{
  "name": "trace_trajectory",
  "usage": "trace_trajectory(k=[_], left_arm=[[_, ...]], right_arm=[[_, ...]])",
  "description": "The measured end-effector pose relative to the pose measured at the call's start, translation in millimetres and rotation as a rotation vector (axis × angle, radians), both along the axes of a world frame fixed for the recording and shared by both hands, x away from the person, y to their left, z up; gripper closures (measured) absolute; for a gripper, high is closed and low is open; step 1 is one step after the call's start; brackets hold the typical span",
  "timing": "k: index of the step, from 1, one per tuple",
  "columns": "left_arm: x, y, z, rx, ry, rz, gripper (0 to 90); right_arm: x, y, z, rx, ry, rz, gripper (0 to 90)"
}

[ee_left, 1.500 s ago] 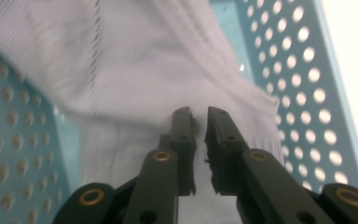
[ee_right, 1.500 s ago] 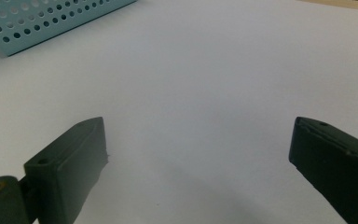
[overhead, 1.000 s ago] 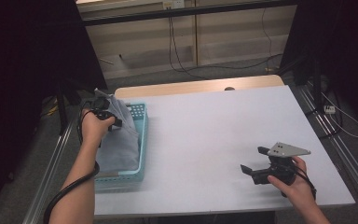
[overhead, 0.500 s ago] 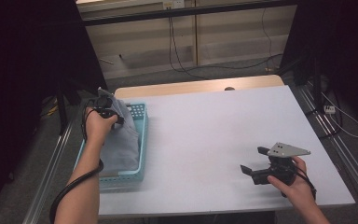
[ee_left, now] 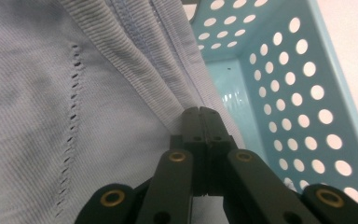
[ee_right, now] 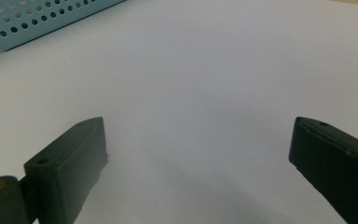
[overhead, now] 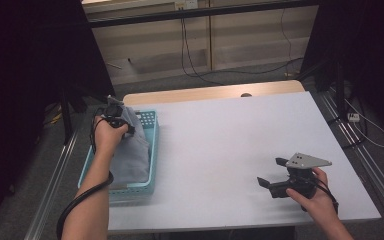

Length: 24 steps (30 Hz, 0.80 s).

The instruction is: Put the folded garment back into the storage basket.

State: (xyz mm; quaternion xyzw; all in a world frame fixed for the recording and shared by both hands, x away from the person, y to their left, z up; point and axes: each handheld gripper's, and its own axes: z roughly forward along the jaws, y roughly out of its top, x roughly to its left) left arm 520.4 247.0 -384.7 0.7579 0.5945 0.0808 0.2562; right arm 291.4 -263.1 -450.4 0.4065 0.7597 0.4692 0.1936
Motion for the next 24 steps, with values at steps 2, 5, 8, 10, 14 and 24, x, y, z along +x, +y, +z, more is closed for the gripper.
trace_trajectory(k=[2, 5, 8, 10, 14, 24], left_arm=[[0.4, -0.3, -2.4, 0.002, 0.003, -0.002, 90.0], [1.3, -0.9, -7.2, 0.004, 0.001, -0.005, 90.0], [2.2, -2.0, -12.0, -0.004, 0.004, -0.002, 90.0], [3.2, -2.7, -15.2, 0.001, 0.005, -0.005, 90.0], [4.6, -4.6, -21.4, 0.007, 0.011, -0.011, 90.0], [2.9, -8.0, -41.5, -0.006, 0.043, -0.033, 90.0]], right_arm=[[0.3, 0.3, 0.1, 0.001, 0.0, 0.001, 4.1], [0.5, 0.4, 0.1, 0.001, 0.0, 0.001, 4.1], [0.5, 0.1, -0.9, 0.0, 0.001, 0.0, 4.1], [0.6, -0.1, -1.2, 0.0, 0.003, 0.0, 4.1], [1.2, 0.8, -1.4, 0.0, 0.004, 0.003, 4.1], [1.6, 2.9, -2.5, -0.002, 0.006, 0.008, 4.1]])
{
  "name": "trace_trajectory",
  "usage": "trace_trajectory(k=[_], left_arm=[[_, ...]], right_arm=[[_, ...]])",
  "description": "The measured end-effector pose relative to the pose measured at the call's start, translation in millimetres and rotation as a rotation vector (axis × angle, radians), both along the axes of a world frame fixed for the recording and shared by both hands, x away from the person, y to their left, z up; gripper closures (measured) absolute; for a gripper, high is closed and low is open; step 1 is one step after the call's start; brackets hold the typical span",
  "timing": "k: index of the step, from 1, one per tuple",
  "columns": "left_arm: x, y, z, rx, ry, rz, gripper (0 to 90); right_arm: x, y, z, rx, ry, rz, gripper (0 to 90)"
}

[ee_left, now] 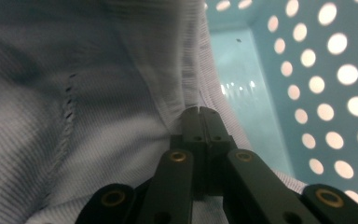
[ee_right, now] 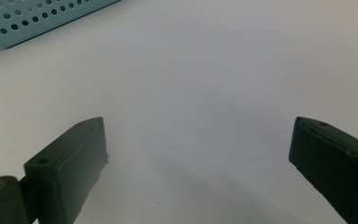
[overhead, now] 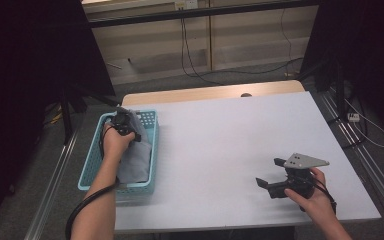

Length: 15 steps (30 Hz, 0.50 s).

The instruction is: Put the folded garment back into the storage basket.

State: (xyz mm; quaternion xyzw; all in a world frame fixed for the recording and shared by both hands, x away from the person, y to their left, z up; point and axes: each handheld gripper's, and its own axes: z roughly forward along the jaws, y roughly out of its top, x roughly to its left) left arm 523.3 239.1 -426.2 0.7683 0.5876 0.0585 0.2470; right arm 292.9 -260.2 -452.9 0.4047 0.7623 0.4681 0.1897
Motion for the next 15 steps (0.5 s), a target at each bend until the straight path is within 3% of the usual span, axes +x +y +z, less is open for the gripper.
trace_trajectory(k=[4, 15], left_arm=[[-0.4, 2.2, 2.9, -0.011, -0.008, 0.006, 90.0], [0.1, 13.2, 30.9, -0.011, -0.055, 0.028, 90.0]], right_arm=[[-0.1, -0.1, 0.2, 0.0, -0.001, -0.001, 4.1], [0.7, 1.3, 1.4, 0.003, -0.003, 0.002, 4.1]])
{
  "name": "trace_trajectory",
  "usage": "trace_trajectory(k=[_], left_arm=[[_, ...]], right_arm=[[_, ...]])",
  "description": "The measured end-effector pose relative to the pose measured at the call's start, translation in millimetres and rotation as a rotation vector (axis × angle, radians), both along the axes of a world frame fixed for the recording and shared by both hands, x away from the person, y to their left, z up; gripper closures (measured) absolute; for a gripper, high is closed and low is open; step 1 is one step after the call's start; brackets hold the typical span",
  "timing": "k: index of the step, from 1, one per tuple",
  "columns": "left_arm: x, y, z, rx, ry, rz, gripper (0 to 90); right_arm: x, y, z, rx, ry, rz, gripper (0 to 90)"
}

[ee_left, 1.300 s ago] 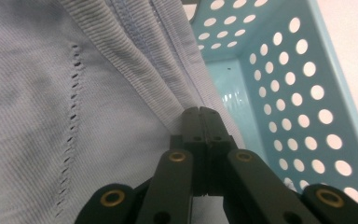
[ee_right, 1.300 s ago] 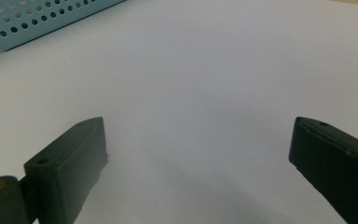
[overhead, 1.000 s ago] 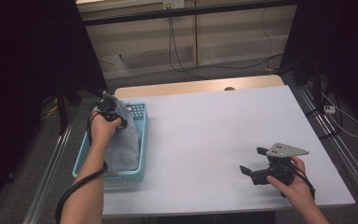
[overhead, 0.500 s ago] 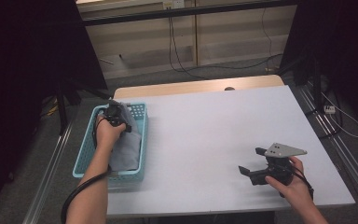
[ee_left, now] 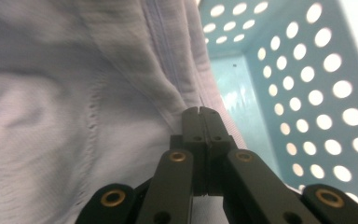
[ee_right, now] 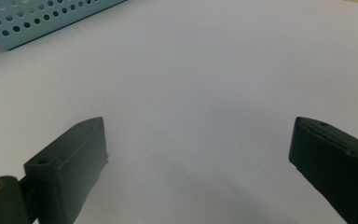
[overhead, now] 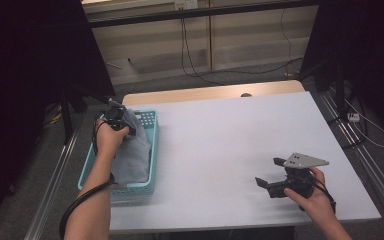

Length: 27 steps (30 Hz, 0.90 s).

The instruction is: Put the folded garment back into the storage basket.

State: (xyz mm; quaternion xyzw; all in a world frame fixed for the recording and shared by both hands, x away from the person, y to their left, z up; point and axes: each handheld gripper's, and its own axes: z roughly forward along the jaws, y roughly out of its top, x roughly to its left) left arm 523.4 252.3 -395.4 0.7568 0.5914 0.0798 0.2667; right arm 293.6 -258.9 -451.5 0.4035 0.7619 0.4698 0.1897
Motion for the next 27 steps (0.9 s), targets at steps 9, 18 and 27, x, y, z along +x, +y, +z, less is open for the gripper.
trace_trajectory(k=[9, 18, 27], left_arm=[[0.4, 12.6, 12.4, 0.013, -0.027, 0.029, 90.0], [18.3, 8.8, 0.8, 0.026, -0.058, 0.039, 90.0], [29.7, -7.3, -28.0, 0.027, -0.039, 0.027, 90.0]], right_arm=[[0.1, 2.7, 0.0, -0.002, 0.001, 0.008, 4.1], [-0.1, 4.8, -0.4, -0.006, 0.0, 0.017, 4.1], [2.8, 0.0, -0.6, -0.002, 0.001, 0.004, 4.1]])
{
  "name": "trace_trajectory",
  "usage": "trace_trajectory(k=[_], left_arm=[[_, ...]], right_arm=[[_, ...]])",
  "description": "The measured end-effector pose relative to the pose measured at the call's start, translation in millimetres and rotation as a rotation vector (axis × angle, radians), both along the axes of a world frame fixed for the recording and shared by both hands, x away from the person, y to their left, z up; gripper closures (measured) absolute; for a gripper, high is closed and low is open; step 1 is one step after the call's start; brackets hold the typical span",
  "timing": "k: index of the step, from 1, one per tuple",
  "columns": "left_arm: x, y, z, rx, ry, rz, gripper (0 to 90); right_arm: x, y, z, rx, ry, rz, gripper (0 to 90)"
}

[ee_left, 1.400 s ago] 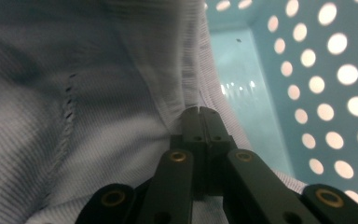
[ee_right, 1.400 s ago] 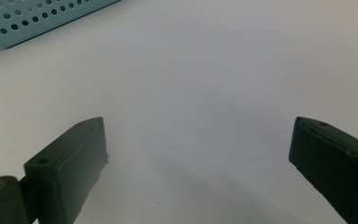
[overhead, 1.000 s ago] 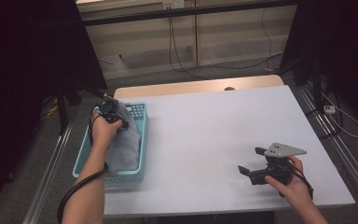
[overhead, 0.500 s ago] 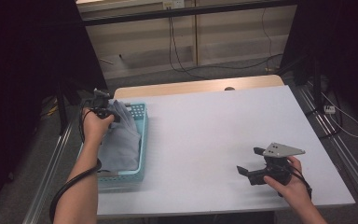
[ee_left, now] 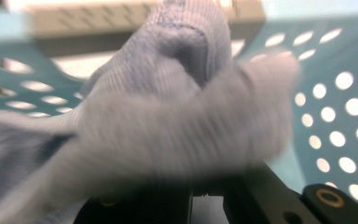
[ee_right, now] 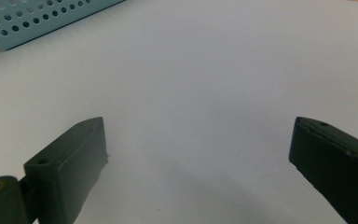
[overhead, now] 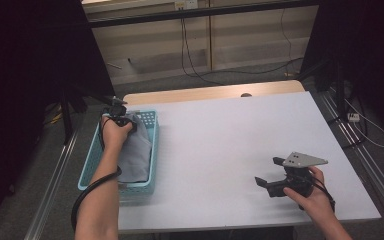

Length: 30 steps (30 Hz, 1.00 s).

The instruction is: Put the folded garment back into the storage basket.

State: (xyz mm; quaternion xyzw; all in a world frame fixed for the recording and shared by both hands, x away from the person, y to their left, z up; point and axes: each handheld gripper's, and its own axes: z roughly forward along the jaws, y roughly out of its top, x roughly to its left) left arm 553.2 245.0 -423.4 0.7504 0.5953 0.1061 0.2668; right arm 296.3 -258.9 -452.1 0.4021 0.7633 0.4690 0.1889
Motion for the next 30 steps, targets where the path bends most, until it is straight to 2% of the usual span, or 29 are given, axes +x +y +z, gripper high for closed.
trace_trajectory(k=[2, 5, 14, 19, 25, 30], left_arm=[[-0.4, -2.0, -7.0, 0.005, 0.015, -0.005, 90.0], [-1.8, -2.2, -9.3, -0.003, 0.009, -0.002, 90.0], [-10.6, 4.0, 13.2, -0.012, 0.006, -0.025, 90.0], [-16.3, 8.0, 25.1, -0.026, -0.003, -0.033, 86.7], [-22.3, 12.4, 39.8, -0.018, -0.013, -0.038, 81.7], [-27.9, 9.2, 46.6, -0.028, -0.002, -0.047, 78.3]], right_arm=[[0.1, -1.2, -0.1, 0.0, 0.002, -0.003, 4.1], [0.1, -2.1, -0.1, -0.001, 0.001, -0.002, 4.0], [0.5, -4.0, 1.2, 0.011, 0.0, -0.01, 4.0], [0.5, -3.3, 2.8, 0.012, -0.005, -0.009, 4.0], [0.2, -3.4, 4.4, 0.014, -0.011, -0.009, 4.0], [-0.8, -4.6, 6.1, 0.016, -0.017, -0.012, 4.0]])
